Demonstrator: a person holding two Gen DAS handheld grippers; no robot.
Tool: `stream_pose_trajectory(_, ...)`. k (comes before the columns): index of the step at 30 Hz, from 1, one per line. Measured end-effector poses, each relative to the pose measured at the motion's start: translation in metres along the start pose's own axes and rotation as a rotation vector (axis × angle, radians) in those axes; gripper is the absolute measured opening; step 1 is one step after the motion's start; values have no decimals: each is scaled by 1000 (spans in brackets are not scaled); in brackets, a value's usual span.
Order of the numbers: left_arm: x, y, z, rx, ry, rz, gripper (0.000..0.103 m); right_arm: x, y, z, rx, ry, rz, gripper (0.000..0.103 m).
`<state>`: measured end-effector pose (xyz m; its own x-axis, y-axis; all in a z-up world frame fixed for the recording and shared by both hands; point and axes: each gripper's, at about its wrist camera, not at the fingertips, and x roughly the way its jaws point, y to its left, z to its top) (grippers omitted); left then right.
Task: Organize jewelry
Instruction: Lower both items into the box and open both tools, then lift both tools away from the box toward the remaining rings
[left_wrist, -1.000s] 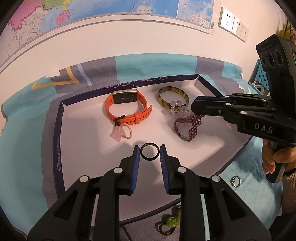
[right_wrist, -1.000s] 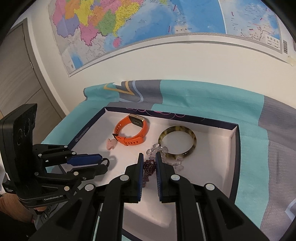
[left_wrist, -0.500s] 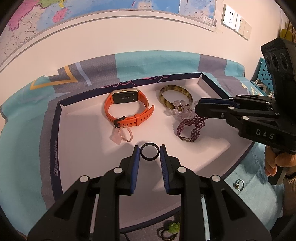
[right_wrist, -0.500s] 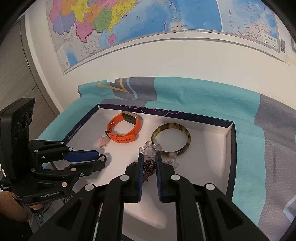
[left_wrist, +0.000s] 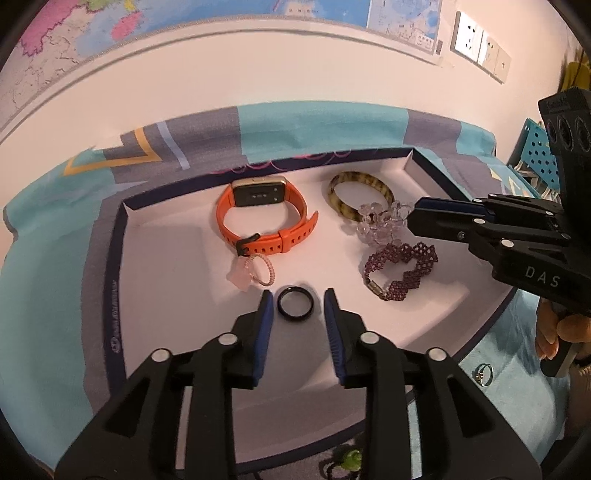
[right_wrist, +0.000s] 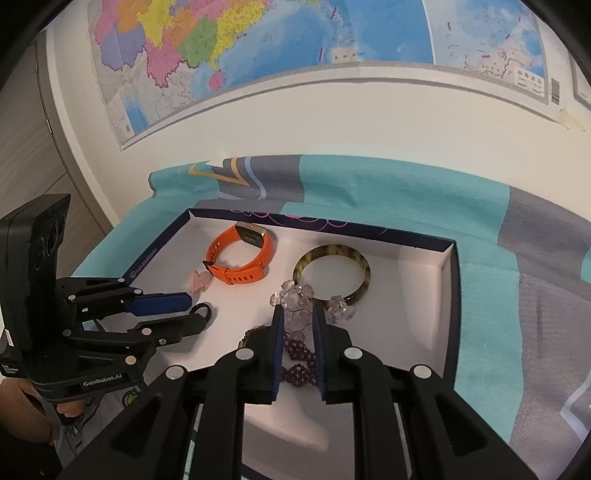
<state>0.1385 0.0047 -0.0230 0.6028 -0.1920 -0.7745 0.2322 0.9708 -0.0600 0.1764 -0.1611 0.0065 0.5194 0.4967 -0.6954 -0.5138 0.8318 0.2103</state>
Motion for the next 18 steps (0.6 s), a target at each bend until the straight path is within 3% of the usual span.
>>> stream_pose_trajectory(10,-47,7,-13,-14,-116,4,50,-24,4,-9,10,-24,19,27)
stream_pose_trajectory(18,-86,5,-42,7,-187,-5,54,-54,18,-23,-10,-55,51,36)
